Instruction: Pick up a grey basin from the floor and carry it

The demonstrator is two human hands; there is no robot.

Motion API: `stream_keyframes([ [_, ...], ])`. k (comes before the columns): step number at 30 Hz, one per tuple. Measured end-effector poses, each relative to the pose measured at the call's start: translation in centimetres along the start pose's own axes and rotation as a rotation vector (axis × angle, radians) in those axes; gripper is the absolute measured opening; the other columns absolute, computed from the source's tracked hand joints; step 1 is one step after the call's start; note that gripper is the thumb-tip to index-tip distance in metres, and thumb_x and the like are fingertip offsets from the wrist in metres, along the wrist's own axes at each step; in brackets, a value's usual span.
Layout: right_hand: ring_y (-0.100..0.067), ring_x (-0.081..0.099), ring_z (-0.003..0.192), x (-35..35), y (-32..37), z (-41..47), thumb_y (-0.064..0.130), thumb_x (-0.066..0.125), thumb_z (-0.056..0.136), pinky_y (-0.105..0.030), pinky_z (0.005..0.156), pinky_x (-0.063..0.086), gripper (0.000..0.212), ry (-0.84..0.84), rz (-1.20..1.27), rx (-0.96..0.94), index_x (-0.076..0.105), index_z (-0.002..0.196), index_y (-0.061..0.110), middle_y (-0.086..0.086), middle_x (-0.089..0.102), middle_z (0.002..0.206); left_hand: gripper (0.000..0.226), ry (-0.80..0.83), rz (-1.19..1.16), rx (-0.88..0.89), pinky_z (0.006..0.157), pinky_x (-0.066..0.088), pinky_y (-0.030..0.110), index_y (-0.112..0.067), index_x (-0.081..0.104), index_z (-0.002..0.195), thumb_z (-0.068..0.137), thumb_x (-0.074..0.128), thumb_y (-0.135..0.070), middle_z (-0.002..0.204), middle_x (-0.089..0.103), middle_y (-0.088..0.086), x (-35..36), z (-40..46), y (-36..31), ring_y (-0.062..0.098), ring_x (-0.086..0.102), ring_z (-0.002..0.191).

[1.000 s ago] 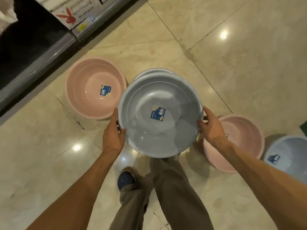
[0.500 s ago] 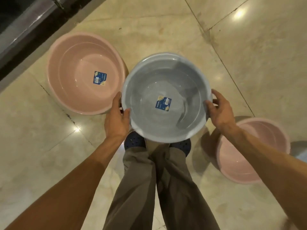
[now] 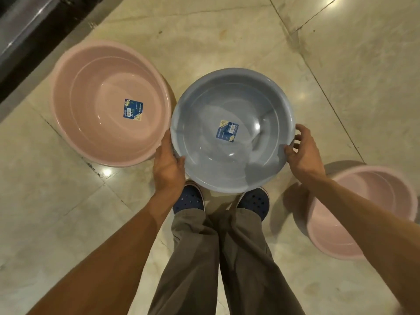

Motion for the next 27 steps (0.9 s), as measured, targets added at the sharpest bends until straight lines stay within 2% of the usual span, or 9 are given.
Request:
stream_keyframes([
  [3, -0.019, 0.058, 0.102, 1.4, -0.1, 0.1, 0.016, 0.051, 0.106, -0.038, 0.089, 0.051, 0.061, 0.067, 0.036, -0.019, 0.024, 0.16, 0.025, 0.006, 0.053, 0.125, 0.077, 0.013, -0.006, -0.062, 0.093, 0.048, 0.015, -0.032, 0.015, 0.163, 0.102, 0.057, -0.013, 0.132, 0.052, -0.026, 1.2, 0.1, 1.2, 0.0, 0.054, 0.115],
  [6, -0.023, 0.058, 0.099, 1.7, -0.2, 0.2, 0.014, 0.048, 0.107, -0.037, 0.086, 0.051, 0.062, 0.047, 0.077, -0.038, 0.022, 0.161, 0.027, 0.005, 0.055, 0.119, 0.077, 0.03, 0.015, -0.065, 0.084, 0.055, 0.025, -0.034, 0.007, 0.163, 0.104, 0.054, -0.015, 0.113, 0.057, -0.023, 1.5, 0.0, 2.1, 0.008, 0.064, 0.091],
  [10, -0.024, 0.062, 0.107, 1.1, -0.1, 0.1, 0.014, 0.053, 0.106, -0.051, 0.097, 0.057, 0.061, 0.023, 0.096, -0.008, 0.028, 0.158, 0.034, 0.025, 0.055, 0.107, 0.078, 0.06, -0.008, -0.067, 0.098, 0.048, 0.026, -0.035, 0.01, 0.163, 0.104, 0.053, -0.011, 0.141, 0.052, -0.016, 0.7, 0.3, 1.8, 0.01, 0.056, 0.116],
  [14, -0.028, 0.067, 0.108, -0.2, 1.5, -1.5, 0.019, 0.055, 0.106, -0.059, 0.093, 0.058, 0.059, 0.062, 0.109, -0.02, 0.031, 0.155, 0.04, 0.024, 0.056, 0.109, 0.075, 0.075, 0.017, -0.006, 0.09, 0.049, 0.016, -0.029, 0.009, 0.164, 0.105, 0.052, -0.013, 0.142, 0.054, -0.004, -0.6, -1.4, 0.7, 0.017, 0.06, 0.116],
  [16, -0.023, 0.069, 0.1, -1.3, 3.0, -2.9, 0.019, 0.055, 0.106, -0.054, 0.092, 0.059, 0.057, 0.053, 0.1, -0.042, 0.033, 0.154, 0.039, 0.022, 0.057, 0.108, 0.076, 0.068, -0.015, -0.024, 0.096, 0.054, 0.029, -0.032, 0.009, 0.164, 0.105, 0.053, -0.013, 0.143, 0.057, 0.0, -1.6, -2.6, 0.6, 0.021, 0.062, 0.117],
  [18, -0.008, 0.067, 0.094, -2.6, 5.2, -4.5, 0.018, 0.055, 0.106, -0.044, 0.088, 0.058, 0.056, 0.031, 0.072, -0.088, 0.034, 0.152, 0.04, 0.021, 0.058, 0.106, 0.078, 0.074, -0.101, -0.1, 0.108, 0.05, 0.045, -0.039, 0.009, 0.162, 0.104, 0.052, -0.009, 0.147, 0.054, -0.002, -2.5, -3.8, 0.2, 0.021, 0.059, 0.125],
  [19, -0.007, 0.066, 0.094, -3.1, 6.2, -5.2, 0.018, 0.056, 0.106, -0.042, 0.088, 0.057, 0.056, 0.022, 0.064, -0.093, 0.034, 0.153, 0.039, 0.018, 0.06, 0.107, 0.078, 0.079, -0.119, -0.13, 0.111, 0.047, 0.048, -0.042, 0.008, 0.162, 0.105, 0.051, -0.01, 0.15, 0.052, -0.001, -3.0, -4.4, 0.0, 0.021, 0.057, 0.128],
  [23, -0.03, 0.065, 0.114, -3.6, 10.5, -7.7, 0.02, 0.056, 0.106, -0.052, 0.097, 0.057, 0.056, 0.024, 0.028, -0.099, 0.036, 0.154, 0.039, 0.001, 0.061, 0.128, 0.074, 0.046, -0.102, -0.087, 0.111, 0.047, 0.046, -0.046, 0.004, 0.16, 0.107, 0.049, -0.023, 0.156, 0.046, -0.003, -6.8, -6.8, -1.2, 0.022, 0.054, 0.135],
  [27, -0.027, 0.061, 0.118, -1.6, 15.4, -10.1, 0.02, 0.055, 0.106, -0.057, 0.099, 0.056, 0.057, 0.05, -0.005, -0.158, 0.034, 0.154, 0.041, 0.006, 0.056, 0.131, 0.075, -0.015, -0.089, -0.091, 0.105, 0.045, 0.032, -0.045, 0.004, 0.161, 0.107, 0.05, -0.022, 0.151, 0.05, -0.003, -11.9, -7.5, 0.1, 0.018, 0.057, 0.127],
])
Point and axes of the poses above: each hand's wrist, its own z-axis towards the middle knuckle, its own x-axis out of the palm, y = z × x, the point moved 10 cm from there along z, towards the middle knuckle
